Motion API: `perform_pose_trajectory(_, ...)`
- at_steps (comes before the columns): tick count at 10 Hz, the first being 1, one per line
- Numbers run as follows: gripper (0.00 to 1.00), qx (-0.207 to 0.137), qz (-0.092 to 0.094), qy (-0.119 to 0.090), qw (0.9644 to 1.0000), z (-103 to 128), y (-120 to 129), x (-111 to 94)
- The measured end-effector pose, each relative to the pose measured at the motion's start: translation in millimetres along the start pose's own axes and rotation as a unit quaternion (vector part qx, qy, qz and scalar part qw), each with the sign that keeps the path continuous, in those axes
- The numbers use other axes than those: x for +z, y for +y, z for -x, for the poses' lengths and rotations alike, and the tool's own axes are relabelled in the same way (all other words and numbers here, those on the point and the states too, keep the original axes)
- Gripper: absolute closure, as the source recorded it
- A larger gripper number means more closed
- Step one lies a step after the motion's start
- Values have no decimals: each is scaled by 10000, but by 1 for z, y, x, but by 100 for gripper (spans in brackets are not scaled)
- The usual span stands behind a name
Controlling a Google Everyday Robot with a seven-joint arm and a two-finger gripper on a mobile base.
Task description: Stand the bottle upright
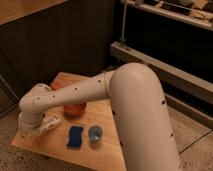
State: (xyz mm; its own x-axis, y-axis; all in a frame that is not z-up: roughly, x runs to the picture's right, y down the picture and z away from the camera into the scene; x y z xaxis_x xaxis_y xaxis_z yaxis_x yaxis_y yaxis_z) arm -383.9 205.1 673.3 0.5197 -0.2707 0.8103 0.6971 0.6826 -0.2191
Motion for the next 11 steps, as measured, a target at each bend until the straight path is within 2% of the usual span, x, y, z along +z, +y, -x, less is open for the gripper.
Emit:
perform_pose_trajectory(7,76,117,-104,-243,9996,0,-2,-12)
perform_pose_trajectory(11,76,272,-142,-606,9977,5,-2,-15)
